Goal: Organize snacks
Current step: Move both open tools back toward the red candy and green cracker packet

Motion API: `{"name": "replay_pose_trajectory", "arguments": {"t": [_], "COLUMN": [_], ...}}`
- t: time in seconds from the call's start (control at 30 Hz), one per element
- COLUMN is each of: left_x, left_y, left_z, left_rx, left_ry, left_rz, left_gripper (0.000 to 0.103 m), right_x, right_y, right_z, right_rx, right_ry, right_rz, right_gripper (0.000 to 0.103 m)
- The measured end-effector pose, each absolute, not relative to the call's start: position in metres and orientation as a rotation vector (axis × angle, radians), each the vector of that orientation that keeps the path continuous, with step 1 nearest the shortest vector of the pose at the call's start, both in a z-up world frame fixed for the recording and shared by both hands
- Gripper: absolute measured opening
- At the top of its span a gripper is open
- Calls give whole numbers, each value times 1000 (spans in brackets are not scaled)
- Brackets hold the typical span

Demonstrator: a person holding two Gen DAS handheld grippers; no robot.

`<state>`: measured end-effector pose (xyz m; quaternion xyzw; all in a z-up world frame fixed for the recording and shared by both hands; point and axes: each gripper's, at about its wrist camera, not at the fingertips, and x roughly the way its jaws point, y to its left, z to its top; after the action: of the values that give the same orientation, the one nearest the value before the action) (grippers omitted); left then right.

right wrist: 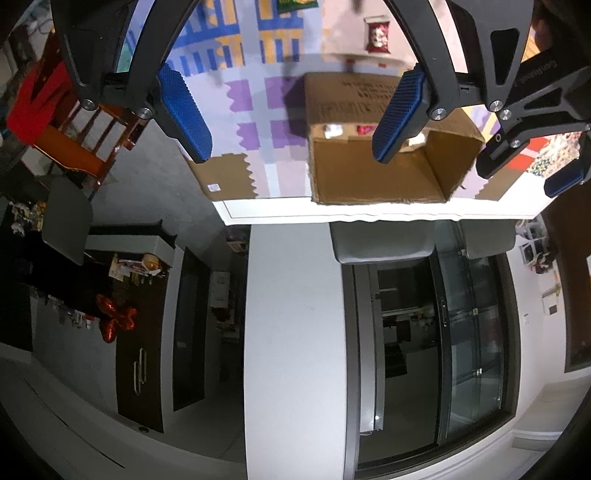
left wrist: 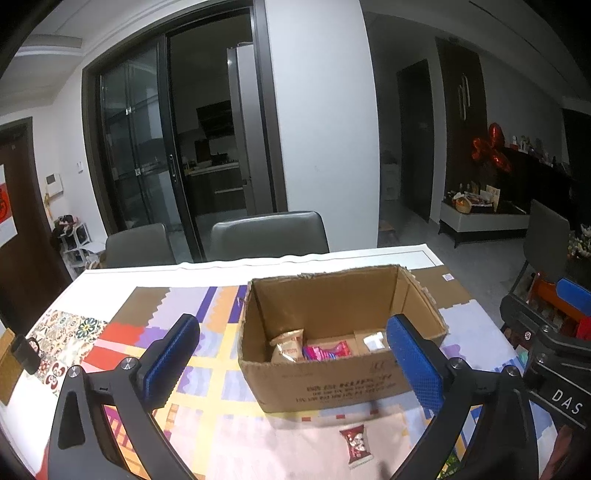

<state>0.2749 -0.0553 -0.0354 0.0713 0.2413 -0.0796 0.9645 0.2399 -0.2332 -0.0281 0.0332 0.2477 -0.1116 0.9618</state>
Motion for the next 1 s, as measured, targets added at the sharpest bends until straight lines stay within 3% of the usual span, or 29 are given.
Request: {"name": "replay_pose_trajectory", "arguments": {"t": [1.0], "left_x": [241], "left_y": [-60], "left_z": [-89], "left_rx": [162], "left_ry": [567], "left_rz": [-170], "left_gripper": [103], "right_x": [191], "right_y": [-232], "right_z": [-71], "right_rx": [49], "right_ry": [579], "right_rz": [-210], "right_gripper": [89]}}
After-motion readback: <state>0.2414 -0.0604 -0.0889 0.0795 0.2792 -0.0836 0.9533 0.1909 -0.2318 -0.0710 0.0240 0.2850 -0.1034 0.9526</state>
